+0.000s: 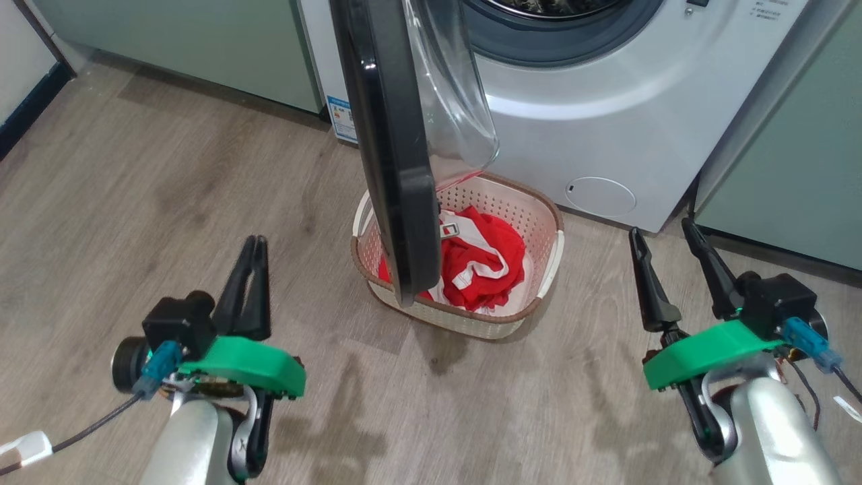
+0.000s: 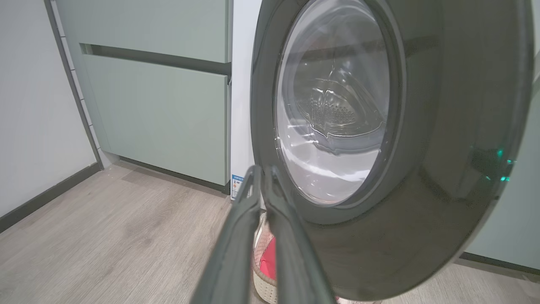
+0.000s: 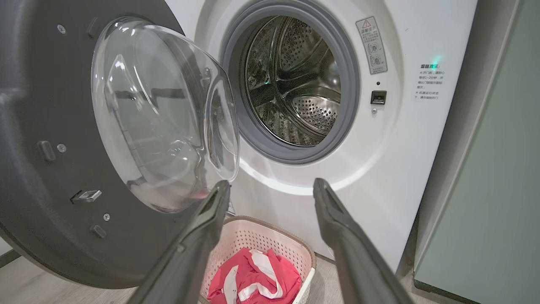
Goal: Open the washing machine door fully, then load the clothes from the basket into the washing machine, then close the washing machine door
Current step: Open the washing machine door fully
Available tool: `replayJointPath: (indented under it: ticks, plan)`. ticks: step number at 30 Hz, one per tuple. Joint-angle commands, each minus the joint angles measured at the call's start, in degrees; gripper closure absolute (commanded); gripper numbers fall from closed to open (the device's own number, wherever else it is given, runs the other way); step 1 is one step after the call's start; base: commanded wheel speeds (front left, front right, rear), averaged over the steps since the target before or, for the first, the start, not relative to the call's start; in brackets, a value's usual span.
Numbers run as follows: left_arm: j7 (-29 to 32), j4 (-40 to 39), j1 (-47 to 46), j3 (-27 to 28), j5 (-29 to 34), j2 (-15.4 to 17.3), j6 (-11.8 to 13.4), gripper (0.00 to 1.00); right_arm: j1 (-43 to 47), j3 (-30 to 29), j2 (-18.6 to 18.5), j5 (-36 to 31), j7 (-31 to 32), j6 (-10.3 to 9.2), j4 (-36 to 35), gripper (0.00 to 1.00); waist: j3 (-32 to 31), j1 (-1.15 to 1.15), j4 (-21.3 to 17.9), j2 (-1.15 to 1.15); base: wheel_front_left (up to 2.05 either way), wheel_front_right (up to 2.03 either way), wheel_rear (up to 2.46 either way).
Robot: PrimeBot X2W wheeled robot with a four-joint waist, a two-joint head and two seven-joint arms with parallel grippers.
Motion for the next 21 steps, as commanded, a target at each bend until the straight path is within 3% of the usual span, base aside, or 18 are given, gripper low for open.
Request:
replayJointPath:
  ticks: [1,11,21]
  plan:
    - [0.0,-1.5,-1.2,1.5,-0.3,1.2,0.0,1.00,-2.5,1.3,-0.1,0.1,-0.5,0.00,-1.7,0.00,0.0,0.00,0.0,0.00,0.00,0.00,0.00]
    - [-0.2,-4.8,-2.9,2.3,0.4,1.7,1.0,1.00,-2.6,1.1,-0.4,0.6,-0.4,0.00,-1.8,0.00,-0.5,0.00,0.6,0.00,0.00,0.00,0.00]
    - [-0.4,-23.0,-13.5,2.2,4.1,2.1,1.5,1.00,-1.7,0.4,-0.3,0.5,-0.1,0.00,-2.2,0.00,-1.3,0.00,1.5,0.00,0.00,0.00,0.00]
